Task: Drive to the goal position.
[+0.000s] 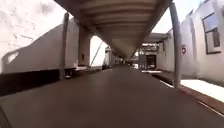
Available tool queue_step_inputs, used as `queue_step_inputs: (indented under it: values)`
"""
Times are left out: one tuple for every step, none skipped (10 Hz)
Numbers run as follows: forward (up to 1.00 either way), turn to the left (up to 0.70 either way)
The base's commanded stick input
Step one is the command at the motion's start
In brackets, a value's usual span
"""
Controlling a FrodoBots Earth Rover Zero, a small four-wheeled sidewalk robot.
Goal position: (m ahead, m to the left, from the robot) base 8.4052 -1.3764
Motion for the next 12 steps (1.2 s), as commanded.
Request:
queue_step_inputs:
  values:
    - [0.70,0.00]
    - [0.70,0.00]
    - [0.70,0.00]
    - [0.70,0.00]
    - [0.70,0.00]
    - [0.70,0.00]
    - [0.70,0.00]
    - [0.70,0.00]
    - [0.70,0.00]
    - [0.70,0.00]
    - [0.70,0.00]
    - [0.70,0.00]
